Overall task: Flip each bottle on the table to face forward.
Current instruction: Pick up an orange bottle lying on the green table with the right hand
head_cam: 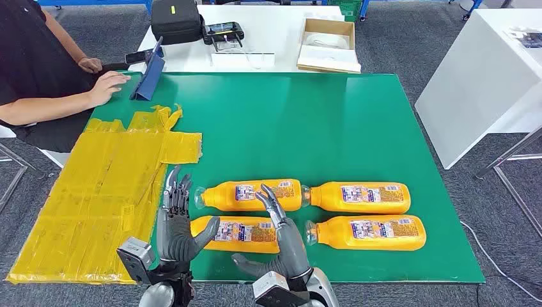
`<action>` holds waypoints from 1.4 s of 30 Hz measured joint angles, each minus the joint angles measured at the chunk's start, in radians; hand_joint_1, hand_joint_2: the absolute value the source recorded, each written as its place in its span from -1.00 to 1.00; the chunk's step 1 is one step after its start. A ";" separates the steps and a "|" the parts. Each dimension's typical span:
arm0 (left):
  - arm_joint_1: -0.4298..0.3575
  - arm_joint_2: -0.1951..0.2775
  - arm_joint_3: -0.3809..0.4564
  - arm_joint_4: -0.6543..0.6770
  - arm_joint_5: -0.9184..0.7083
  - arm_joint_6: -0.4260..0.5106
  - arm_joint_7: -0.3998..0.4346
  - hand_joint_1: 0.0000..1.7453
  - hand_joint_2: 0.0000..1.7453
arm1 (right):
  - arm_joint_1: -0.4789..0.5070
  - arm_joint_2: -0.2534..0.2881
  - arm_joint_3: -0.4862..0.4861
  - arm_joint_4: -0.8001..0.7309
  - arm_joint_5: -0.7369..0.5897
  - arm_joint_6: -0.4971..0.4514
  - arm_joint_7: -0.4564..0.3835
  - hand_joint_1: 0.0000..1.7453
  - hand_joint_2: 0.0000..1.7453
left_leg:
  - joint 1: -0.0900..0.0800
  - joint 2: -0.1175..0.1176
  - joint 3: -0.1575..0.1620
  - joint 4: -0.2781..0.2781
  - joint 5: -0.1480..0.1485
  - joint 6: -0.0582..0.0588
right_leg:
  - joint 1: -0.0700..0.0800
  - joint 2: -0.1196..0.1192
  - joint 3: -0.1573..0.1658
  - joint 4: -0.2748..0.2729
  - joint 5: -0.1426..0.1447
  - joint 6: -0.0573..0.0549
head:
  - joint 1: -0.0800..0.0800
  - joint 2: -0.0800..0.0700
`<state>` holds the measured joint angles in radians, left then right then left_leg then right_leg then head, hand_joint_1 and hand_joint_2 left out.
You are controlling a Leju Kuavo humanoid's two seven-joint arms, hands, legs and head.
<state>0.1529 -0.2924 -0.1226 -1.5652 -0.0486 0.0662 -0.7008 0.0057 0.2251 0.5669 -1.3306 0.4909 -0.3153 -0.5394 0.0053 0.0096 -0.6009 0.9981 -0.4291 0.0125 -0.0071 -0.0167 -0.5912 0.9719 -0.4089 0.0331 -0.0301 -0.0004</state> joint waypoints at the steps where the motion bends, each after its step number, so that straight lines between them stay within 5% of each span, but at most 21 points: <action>1: 0.000 0.000 0.001 0.000 0.000 0.001 0.000 -1.00 -0.33 | 0.000 0.000 0.000 0.000 0.001 -0.003 -0.003 -1.00 -1.00 | 0.000 0.000 0.000 0.000 0.000 0.000 | 0.000 0.000 0.000 0.000 0.000 0.000 | 0.000 0.000; 2: 0.000 0.000 0.002 0.000 0.000 0.002 0.000 -1.00 -0.50 | 0.000 0.000 0.000 0.000 0.001 -0.005 -0.004 -1.00 -0.50 | 0.000 0.000 0.000 0.000 0.000 0.000 | 0.000 0.000 0.000 0.000 0.000 0.000 | 0.000 0.000; 3: 0.000 0.000 0.004 0.000 -0.001 0.004 0.000 -1.00 -1.00 | 0.000 0.001 -0.001 0.000 0.003 -0.010 -0.007 -1.00 0.00 | 0.000 0.000 0.000 0.000 0.000 0.000 | 0.000 0.000 0.000 0.000 0.000 0.000 | 0.000 0.000; 5: 0.000 0.000 0.008 0.000 -0.002 0.009 0.000 -1.00 -1.00 | 0.000 0.001 -0.002 0.000 0.008 -0.018 -0.007 -1.00 1.00 | 0.000 0.000 0.000 0.000 0.000 0.000 | 0.000 0.000 0.000 0.000 0.000 0.000 | 0.000 0.000; 18: 0.000 0.000 0.021 0.001 -0.001 0.023 0.000 -1.00 -1.00 | 0.005 -0.001 -0.008 0.000 0.028 0.006 0.027 -1.00 1.00 | 0.000 0.000 0.000 0.000 0.000 0.000 | 0.000 0.000 0.000 0.000 0.000 0.000 | 0.000 0.000; 25: -0.003 0.000 0.022 0.003 0.000 0.019 0.000 -1.00 -1.00 | -0.051 -0.019 0.001 0.039 0.096 0.078 0.160 -1.00 1.00 | 0.000 0.000 0.000 0.000 0.000 0.000 | 0.000 0.000 0.000 0.000 0.000 0.000 | 0.000 0.000; 32: -0.005 0.000 0.026 0.008 -0.001 0.018 0.000 -1.00 -1.00 | -0.099 -0.036 0.010 0.079 0.116 0.097 0.200 -1.00 1.00 | 0.000 0.000 0.000 0.000 0.000 0.000 | 0.000 0.000 0.000 0.000 0.000 0.000 | 0.000 0.000; 42: -0.015 0.000 0.039 0.018 -0.006 -0.004 0.000 -1.00 -1.00 | -0.339 -0.048 0.095 0.231 0.142 0.294 0.333 -1.00 1.00 | 0.000 0.000 0.000 0.000 0.002 0.000 | 0.000 0.000 0.000 0.001 0.001 0.000 | 0.000 0.000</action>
<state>0.1378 -0.2926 -0.0834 -1.5469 -0.0545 0.0623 -0.7008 -0.3335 0.1769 0.6618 -1.1000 0.6333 -0.0217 -0.2065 0.0053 0.0100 -0.6006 0.9982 -0.4267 0.0126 -0.0071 -0.0165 -0.5908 0.9724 -0.4083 0.0333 -0.0303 -0.0004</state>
